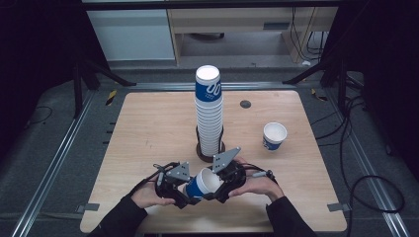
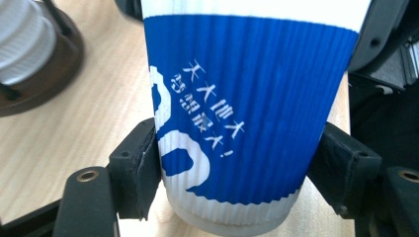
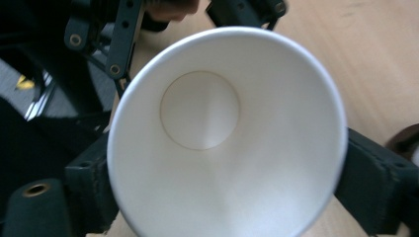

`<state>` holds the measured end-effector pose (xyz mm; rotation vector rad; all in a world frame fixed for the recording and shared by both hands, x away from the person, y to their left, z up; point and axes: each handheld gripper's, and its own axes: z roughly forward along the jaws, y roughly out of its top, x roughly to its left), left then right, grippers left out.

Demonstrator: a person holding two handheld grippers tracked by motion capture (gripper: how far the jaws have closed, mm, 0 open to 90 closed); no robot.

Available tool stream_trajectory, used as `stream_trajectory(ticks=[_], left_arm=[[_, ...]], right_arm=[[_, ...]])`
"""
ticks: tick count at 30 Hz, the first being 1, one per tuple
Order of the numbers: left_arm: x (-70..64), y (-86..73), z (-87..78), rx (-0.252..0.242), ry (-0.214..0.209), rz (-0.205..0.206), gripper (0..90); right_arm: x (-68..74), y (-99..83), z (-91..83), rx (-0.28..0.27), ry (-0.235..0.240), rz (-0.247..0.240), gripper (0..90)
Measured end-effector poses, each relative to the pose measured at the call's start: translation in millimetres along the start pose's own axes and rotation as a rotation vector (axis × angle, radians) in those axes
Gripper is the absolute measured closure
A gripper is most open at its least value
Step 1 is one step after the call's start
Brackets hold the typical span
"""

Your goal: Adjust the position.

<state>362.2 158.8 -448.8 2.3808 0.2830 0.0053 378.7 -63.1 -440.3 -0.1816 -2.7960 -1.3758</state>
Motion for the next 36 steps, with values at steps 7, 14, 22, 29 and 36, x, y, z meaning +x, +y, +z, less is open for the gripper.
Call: stream_trajectory(ticks=[7,14,22,29,36], left_arm=[[11.7,-6.8,-18.7,-0.124,0.035,-0.076,27.1],[14.5,-8.5,-31.5,-0.262,0.077,-0.121,27.1],[9.1,-4.1,-28.1,-0.311,0.083,-0.116,27.1],[3.9,0.9,-23.0,-0.312,0.089,-0.107,27.2],[-0.1,4.8,-18.4,-0.311,0.086,-0.098,27.2]], right_arm=[[-10.0,1.3,-24.6,-0.166,-0.066,0.081,7.5],[-17.9,-2.0,-37.7,-0.283,-0.118,0.151,8.4],[-16.7,-0.7,-28.9,-0.313,-0.07,0.173,8.4],[-14.8,2.2,-22.9,-0.341,-0.021,0.186,9.0],[-12.4,5.6,-16.0,-0.35,0.006,0.185,10.8]])
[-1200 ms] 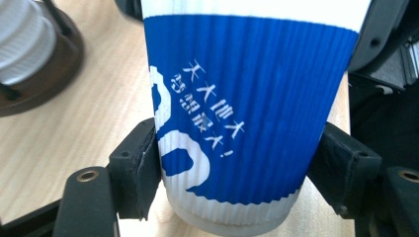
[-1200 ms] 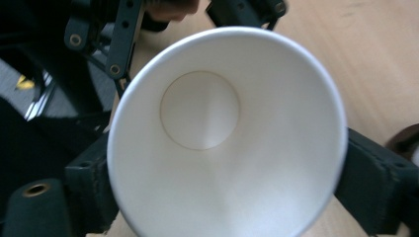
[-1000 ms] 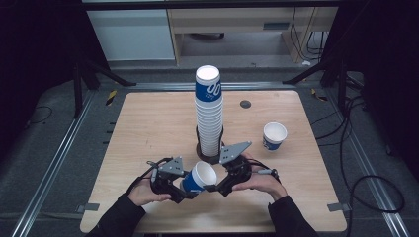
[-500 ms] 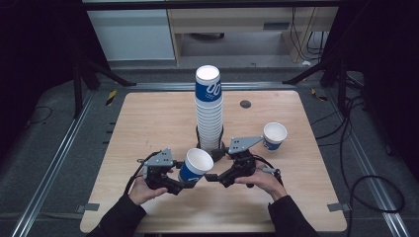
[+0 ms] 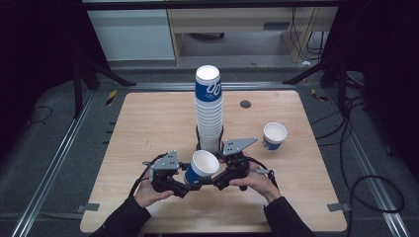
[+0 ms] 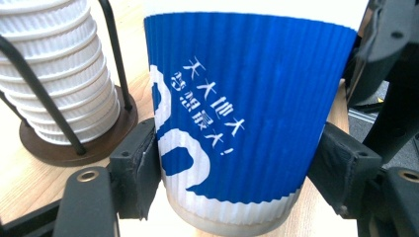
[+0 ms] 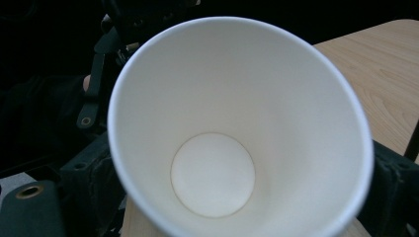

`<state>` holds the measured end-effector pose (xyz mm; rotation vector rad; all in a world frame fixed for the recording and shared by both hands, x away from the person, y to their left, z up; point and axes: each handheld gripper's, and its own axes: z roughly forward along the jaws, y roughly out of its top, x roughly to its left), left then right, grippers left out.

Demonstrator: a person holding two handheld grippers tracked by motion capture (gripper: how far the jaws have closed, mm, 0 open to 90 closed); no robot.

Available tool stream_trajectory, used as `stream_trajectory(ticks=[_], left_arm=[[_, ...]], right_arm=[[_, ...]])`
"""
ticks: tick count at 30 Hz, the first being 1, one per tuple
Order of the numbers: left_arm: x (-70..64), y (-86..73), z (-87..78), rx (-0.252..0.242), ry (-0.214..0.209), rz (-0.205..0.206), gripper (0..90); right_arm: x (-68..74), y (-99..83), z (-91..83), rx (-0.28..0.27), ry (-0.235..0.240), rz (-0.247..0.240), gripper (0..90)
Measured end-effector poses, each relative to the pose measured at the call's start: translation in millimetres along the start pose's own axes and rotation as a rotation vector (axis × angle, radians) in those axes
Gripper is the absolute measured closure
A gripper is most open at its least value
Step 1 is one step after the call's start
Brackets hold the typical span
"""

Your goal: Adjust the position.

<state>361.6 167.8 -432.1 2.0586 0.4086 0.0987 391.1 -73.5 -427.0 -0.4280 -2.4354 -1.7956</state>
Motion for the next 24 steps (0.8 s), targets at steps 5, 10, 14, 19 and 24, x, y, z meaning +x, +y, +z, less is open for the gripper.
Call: stream_trajectory(ticks=[5,10,14,19,24], left_arm=[[-3.1,1.2,1.0,-0.001,0.0,0.013,27.2],[-2.4,0.6,1.2,0.001,-0.002,0.017,27.0],[-2.0,-0.5,1.2,0.004,0.005,0.013,26.1],[2.0,-6.9,-0.4,0.029,0.017,-0.008,22.2],[12.3,-14.2,-5.3,0.039,0.05,-0.047,20.8]], right_arm=[[0.9,-0.7,5.1,0.001,0.016,0.008,14.8],[1.2,-1.0,6.1,0.004,0.03,0.004,19.5],[1.4,-0.7,5.7,0.01,0.022,-0.003,20.2],[0.0,2.5,-3.0,0.003,-0.021,-0.013,20.2],[-3.9,4.7,-20.1,0.006,-0.109,-0.014,20.2]])
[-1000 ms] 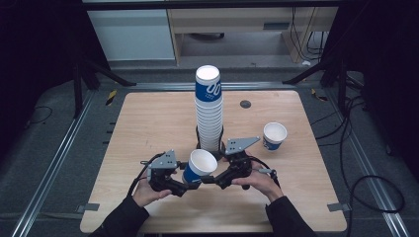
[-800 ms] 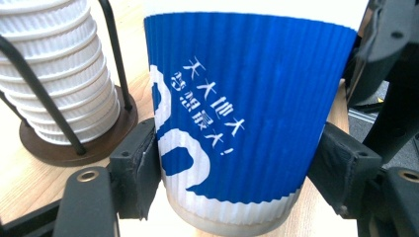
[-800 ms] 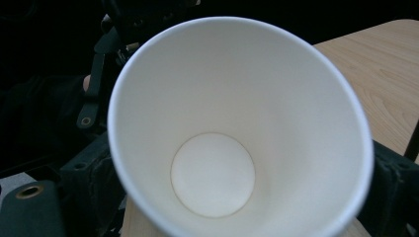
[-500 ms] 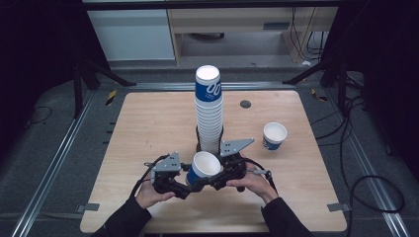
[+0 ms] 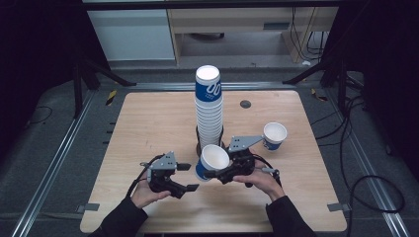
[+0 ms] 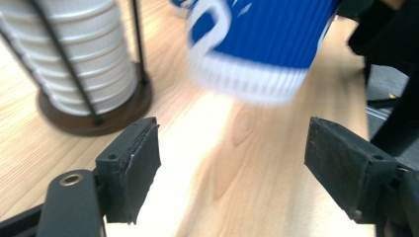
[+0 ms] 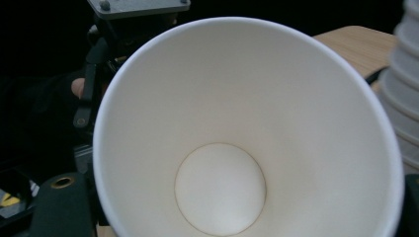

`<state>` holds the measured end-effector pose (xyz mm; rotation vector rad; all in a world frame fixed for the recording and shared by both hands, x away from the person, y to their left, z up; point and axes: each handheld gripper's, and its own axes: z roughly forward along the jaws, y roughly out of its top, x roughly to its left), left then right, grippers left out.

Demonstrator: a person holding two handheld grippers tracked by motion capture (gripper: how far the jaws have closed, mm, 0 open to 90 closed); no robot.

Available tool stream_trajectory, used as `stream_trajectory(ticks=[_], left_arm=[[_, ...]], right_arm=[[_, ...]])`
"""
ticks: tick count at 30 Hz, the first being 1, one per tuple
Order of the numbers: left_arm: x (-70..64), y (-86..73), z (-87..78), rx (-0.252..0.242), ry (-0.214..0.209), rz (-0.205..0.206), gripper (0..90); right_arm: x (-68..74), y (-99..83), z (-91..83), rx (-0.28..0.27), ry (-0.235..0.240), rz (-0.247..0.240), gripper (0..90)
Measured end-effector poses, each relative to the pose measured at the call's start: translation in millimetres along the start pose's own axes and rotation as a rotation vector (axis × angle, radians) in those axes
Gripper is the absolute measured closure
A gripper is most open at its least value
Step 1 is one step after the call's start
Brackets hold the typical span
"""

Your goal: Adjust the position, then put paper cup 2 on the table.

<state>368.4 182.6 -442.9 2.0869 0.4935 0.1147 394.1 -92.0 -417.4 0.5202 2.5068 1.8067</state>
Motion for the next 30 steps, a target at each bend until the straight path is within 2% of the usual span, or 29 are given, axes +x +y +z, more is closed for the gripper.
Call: stream_trajectory(ticks=[10,14,20,30], left_arm=[[16.9,-4.8,-12.5,-0.025,0.125,-0.084,18.3],[21.0,-6.9,-14.8,-0.028,0.151,-0.105,17.8],[25.2,-7.9,-18.0,-0.036,0.178,-0.127,17.8],[32.5,-10.0,-25.9,-0.049,0.234,-0.155,17.0]], right_arm=[[-7.0,-1.1,-29.7,-0.011,-0.178,0.018,20.1],[-8.7,-1.0,-37.6,-0.022,-0.225,0.035,20.3],[-11.7,-2.2,-50.1,-0.018,-0.327,0.05,20.4],[-14.9,-3.1,-66.4,-0.002,-0.432,0.067,20.3]])
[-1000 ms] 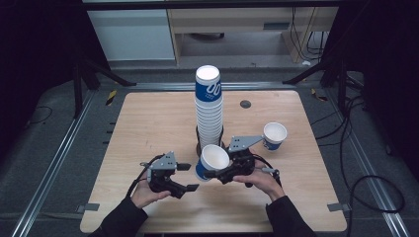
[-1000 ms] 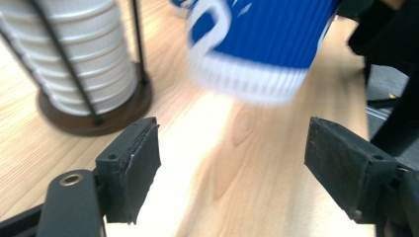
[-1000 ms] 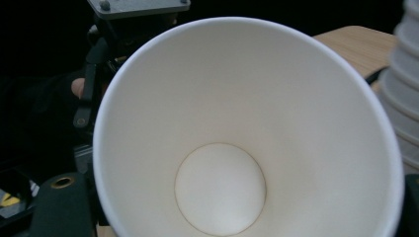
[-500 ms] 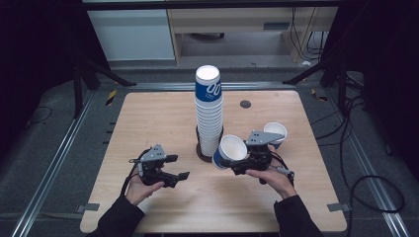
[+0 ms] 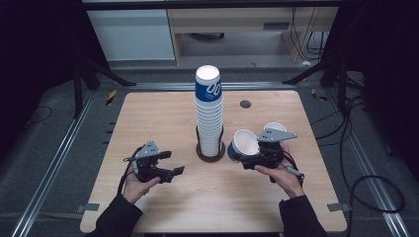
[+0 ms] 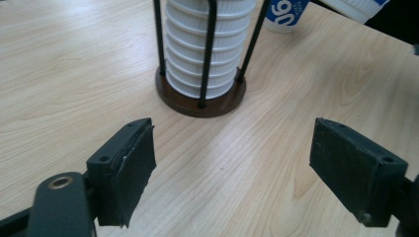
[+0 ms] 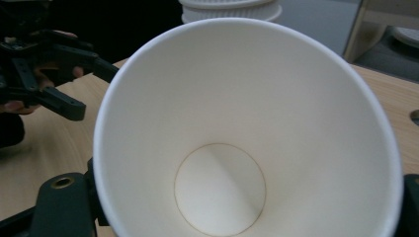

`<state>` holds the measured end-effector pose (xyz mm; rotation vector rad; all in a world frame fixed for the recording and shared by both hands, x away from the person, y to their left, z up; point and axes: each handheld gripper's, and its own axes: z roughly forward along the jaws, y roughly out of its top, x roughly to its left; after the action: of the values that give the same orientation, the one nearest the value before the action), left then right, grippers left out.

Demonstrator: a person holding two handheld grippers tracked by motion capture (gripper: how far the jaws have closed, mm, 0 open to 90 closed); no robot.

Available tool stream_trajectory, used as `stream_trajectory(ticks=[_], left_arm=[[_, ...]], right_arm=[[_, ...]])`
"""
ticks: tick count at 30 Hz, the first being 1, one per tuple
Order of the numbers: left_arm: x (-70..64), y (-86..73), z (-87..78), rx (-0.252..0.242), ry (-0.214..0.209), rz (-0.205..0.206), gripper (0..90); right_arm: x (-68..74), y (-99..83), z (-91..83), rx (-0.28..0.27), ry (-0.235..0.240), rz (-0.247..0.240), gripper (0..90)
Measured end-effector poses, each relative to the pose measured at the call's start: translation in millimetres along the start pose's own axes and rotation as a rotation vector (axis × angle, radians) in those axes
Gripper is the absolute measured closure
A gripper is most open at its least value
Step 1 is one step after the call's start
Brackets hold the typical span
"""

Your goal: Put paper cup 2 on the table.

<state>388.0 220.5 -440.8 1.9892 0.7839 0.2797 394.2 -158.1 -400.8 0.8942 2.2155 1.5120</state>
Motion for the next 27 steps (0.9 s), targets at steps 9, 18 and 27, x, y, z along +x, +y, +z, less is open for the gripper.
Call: stream_trajectory(ticks=[9,18,27], left_arm=[[10.7,-2.6,-6.5,-0.012,0.044,-0.042,16.3],[15.6,-1.5,-15.6,-0.036,0.068,-0.058,16.8],[17.2,-2.0,-17.4,-0.034,0.084,-0.061,17.1]], right_arm=[[-7.7,-1.9,-14.6,0.04,-0.101,0.006,20.3],[-22.0,-10.1,-27.8,0.083,-0.187,0.036,20.2],[-30.6,-25.6,-34.0,0.154,-0.248,0.053,20.1]])
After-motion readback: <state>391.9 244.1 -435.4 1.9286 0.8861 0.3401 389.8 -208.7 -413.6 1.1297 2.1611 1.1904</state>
